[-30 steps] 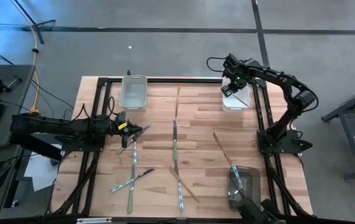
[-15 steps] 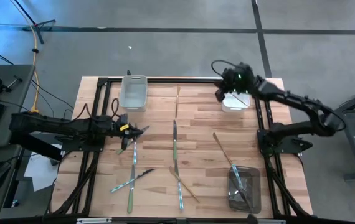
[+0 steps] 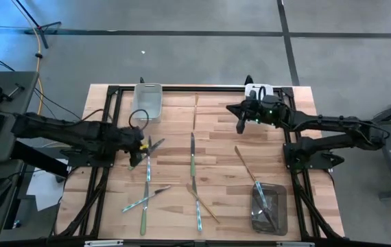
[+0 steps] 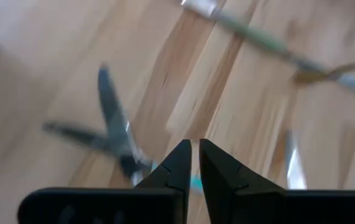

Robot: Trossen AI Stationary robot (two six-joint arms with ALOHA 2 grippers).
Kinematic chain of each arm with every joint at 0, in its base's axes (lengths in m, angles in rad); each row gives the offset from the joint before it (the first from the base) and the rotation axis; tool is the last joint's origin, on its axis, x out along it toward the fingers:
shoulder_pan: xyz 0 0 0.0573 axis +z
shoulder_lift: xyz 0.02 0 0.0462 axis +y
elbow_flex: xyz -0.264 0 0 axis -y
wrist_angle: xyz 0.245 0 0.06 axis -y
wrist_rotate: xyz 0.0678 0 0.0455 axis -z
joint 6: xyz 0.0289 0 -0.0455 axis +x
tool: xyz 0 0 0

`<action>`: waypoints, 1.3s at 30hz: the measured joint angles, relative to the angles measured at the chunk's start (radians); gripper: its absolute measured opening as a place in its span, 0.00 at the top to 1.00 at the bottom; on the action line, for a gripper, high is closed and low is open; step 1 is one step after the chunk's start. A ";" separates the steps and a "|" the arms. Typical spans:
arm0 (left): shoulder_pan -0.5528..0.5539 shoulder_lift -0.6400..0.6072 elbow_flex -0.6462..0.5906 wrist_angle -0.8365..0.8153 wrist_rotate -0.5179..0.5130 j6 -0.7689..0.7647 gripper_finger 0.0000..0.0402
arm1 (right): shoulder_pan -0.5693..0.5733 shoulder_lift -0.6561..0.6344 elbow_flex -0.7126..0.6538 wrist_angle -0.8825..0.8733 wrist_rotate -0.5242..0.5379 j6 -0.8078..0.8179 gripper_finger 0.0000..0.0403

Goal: Sort silverware by color (type)
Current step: Put the top left green knife into the gray bin

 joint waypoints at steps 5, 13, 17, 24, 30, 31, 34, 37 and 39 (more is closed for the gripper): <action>-0.035 0.148 0.004 -0.081 -0.015 -0.066 0.84 | 0.082 0.000 0.000 0.038 0.001 -0.005 1.00; -0.042 0.324 0.004 -0.076 -0.048 -0.095 0.73 | 0.166 0.000 0.000 0.066 0.011 -0.055 1.00; -0.042 0.374 0.004 -0.035 -0.029 -0.072 0.72 | 0.182 0.000 0.000 0.066 0.033 -0.068 1.00; -0.040 0.454 0.004 -0.002 -0.034 -0.048 0.72 | 0.188 0.000 0.000 0.066 0.058 -0.073 1.00; -0.040 0.531 0.007 0.009 -0.033 -0.015 0.73 | 0.188 0.000 0.000 0.066 0.058 -0.072 1.00; -0.040 0.541 0.009 0.009 -0.033 -0.010 0.75 | 0.188 0.000 0.000 0.066 0.058 -0.072 1.00; -0.041 0.564 0.009 0.007 -0.030 0.004 0.80 | 0.188 0.000 0.000 0.066 0.058 -0.072 1.00; -0.041 0.564 0.008 0.007 -0.029 0.013 0.87 | 0.188 0.000 0.000 0.066 0.058 -0.072 1.00; -0.041 0.550 0.007 0.006 -0.030 0.013 0.92 | 0.188 0.000 0.000 0.066 0.058 -0.072 1.00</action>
